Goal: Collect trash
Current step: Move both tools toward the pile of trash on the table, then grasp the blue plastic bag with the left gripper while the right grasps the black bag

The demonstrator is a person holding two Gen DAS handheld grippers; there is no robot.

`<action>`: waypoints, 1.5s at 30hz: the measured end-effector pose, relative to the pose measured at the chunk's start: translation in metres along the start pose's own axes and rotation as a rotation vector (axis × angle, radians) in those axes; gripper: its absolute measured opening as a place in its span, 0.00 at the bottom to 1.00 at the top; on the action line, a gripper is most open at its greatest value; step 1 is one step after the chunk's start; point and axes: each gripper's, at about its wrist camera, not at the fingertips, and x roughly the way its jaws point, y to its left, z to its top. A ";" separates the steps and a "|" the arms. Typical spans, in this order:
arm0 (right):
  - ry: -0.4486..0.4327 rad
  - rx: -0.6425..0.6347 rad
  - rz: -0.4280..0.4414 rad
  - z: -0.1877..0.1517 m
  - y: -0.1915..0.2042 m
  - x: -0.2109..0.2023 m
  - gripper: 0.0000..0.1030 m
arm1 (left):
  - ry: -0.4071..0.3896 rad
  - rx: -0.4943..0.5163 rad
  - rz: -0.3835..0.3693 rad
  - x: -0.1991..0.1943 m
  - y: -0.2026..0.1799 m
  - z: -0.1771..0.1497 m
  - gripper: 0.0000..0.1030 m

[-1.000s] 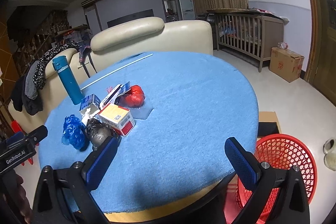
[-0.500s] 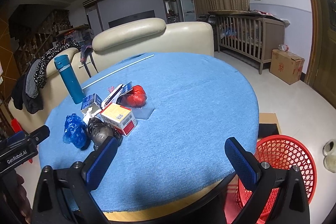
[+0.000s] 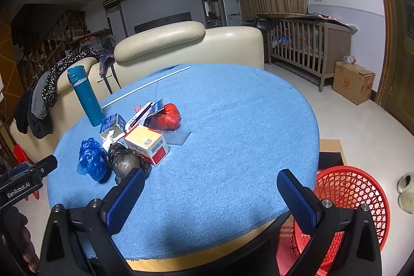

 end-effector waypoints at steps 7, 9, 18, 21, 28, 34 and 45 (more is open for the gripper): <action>0.009 -0.003 0.000 -0.003 0.001 0.003 1.00 | 0.039 -0.070 0.016 0.013 0.029 -0.006 1.00; 0.012 -0.007 0.001 -0.005 0.002 0.004 1.00 | 0.053 -0.094 0.011 0.017 0.034 -0.009 1.00; 0.043 -0.045 -0.007 -0.015 0.008 0.012 1.00 | 0.101 -0.103 -0.019 0.047 0.011 0.011 1.00; 0.050 -0.048 -0.014 -0.016 0.007 0.014 1.00 | 0.134 -0.111 -0.018 0.068 0.002 0.022 1.00; 0.104 -0.046 -0.047 -0.026 -0.001 0.030 1.00 | 0.204 -0.105 0.029 0.115 -0.007 0.029 1.00; 0.155 -0.052 -0.060 -0.033 -0.001 0.049 1.00 | 0.255 -0.111 0.048 0.144 -0.002 0.024 1.00; 0.224 -0.113 -0.059 -0.035 0.019 0.082 1.00 | 0.253 -0.113 -0.029 0.148 0.021 0.011 0.50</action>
